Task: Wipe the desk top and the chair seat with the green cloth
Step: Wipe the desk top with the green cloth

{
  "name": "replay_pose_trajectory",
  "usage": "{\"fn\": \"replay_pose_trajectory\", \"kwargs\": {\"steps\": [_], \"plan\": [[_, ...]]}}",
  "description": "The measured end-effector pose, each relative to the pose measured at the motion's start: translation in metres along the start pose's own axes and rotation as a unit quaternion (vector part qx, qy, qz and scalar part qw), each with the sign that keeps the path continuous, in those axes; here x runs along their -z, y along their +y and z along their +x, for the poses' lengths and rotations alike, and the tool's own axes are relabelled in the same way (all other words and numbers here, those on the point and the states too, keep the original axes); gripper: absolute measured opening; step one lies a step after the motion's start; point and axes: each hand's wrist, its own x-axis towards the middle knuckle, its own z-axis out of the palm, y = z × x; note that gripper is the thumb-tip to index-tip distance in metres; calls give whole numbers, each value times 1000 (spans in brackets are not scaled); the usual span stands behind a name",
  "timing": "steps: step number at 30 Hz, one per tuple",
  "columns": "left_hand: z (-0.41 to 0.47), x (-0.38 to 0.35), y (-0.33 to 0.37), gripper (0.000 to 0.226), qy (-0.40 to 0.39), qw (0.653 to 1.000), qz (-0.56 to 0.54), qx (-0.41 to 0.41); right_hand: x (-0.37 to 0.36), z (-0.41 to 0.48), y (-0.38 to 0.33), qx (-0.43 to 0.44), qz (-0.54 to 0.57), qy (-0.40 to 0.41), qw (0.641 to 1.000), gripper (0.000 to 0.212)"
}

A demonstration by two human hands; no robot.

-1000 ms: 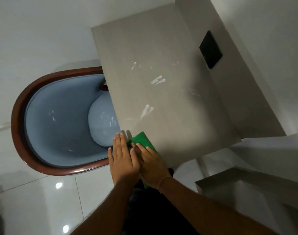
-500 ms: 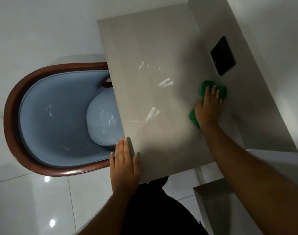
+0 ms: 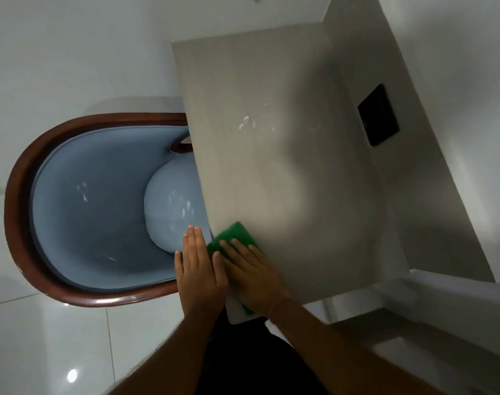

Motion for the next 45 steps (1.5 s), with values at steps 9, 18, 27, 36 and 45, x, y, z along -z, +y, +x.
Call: {"fn": "replay_pose_trajectory", "kwargs": {"steps": [9, 18, 27, 36, 45], "plan": [[23, -8, 27, 70, -24, 999, -20, -18, 66, -50, 107, -260, 11, -14, 966, 62], [48, -21, 15, 74, -39, 998, -6, -42, 150, 108, 225, -455, 12, 121, 882, 62], [88, -19, 41, 73, -22, 999, -32, 12, 141, 278, 148, -140, -20, 99, 985, 63], [131, -12, 89, 72, 39, 996, -58, 56, 52, 86, 131, -43, -9, 76, 996, 77], [118, -25, 79, 73, -2, 1000, 0, 7, 154, 169, 287, -309, -16, 153, 939, 59]]}}
